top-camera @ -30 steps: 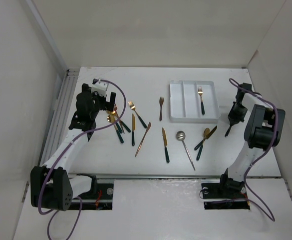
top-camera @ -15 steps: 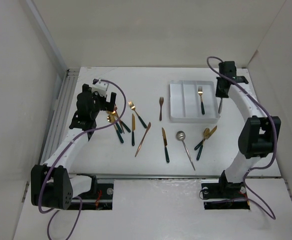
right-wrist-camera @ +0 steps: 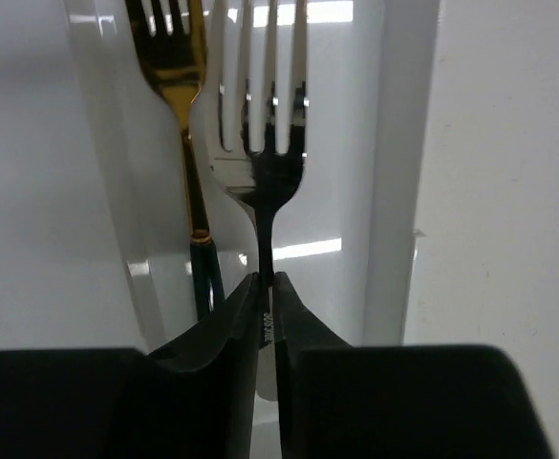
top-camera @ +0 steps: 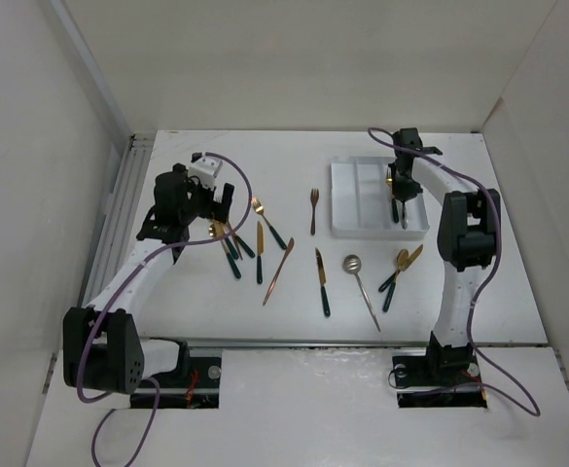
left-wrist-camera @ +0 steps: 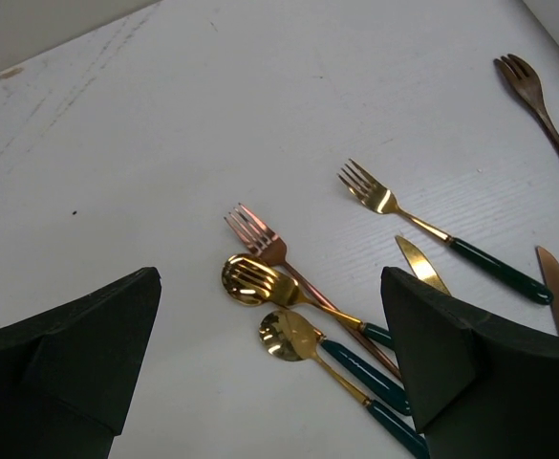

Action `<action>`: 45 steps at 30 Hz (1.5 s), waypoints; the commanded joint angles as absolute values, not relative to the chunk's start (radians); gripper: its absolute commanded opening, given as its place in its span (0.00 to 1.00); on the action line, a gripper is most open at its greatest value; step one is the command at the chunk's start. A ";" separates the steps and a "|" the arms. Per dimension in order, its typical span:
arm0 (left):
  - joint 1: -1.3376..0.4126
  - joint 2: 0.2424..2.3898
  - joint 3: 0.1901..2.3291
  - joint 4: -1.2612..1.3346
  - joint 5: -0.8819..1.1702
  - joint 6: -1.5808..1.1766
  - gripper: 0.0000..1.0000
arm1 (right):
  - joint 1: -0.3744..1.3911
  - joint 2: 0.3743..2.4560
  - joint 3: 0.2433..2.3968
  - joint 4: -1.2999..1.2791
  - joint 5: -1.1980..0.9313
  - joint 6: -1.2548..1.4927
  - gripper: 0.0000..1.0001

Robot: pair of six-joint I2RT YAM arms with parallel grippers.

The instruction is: Sort the eating utensils into containers

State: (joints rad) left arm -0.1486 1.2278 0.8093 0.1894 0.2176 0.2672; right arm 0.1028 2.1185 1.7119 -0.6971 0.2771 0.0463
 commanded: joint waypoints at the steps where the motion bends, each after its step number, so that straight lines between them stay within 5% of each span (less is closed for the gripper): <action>1: -0.146 1.241 0.867 0.140 0.327 0.308 1.00 | 0.112 2.083 1.740 -0.689 0.238 0.049 0.18; 2: -0.146 1.241 0.867 0.140 0.346 0.319 1.00 | 0.112 2.083 1.726 -0.689 0.224 0.060 0.29; 3: -0.146 1.241 0.876 0.127 0.379 0.334 1.00 | 0.112 2.083 1.726 -0.689 0.215 0.060 0.50; 8: -0.146 1.250 0.876 0.072 0.480 0.344 1.00 | 0.133 2.031 1.712 -0.689 0.238 0.060 0.76; 14: -0.146 1.305 0.905 -0.012 0.349 0.186 1.00 | 0.178 1.892 1.730 -0.689 0.279 0.144 0.78; 22: -0.146 1.364 1.040 -0.417 0.198 -0.014 0.79 | 0.386 1.767 1.660 -0.649 0.265 0.294 0.78; 29: -0.204 1.425 1.032 -0.514 0.132 -0.184 0.58 | 0.561 1.758 1.641 -0.687 0.294 0.324 0.78; 37: -0.310 1.471 0.994 -0.514 0.107 -0.262 0.56 | 0.615 1.631 1.462 -0.732 0.330 0.373 0.78; 41: -0.290 1.537 0.994 -0.537 0.083 -0.336 0.37 | 0.615 1.576 1.425 -0.767 0.371 0.409 0.78; 45: -0.290 1.569 0.973 -0.560 0.074 -0.402 0.35 | 0.615 1.551 1.398 -0.767 0.394 0.410 0.78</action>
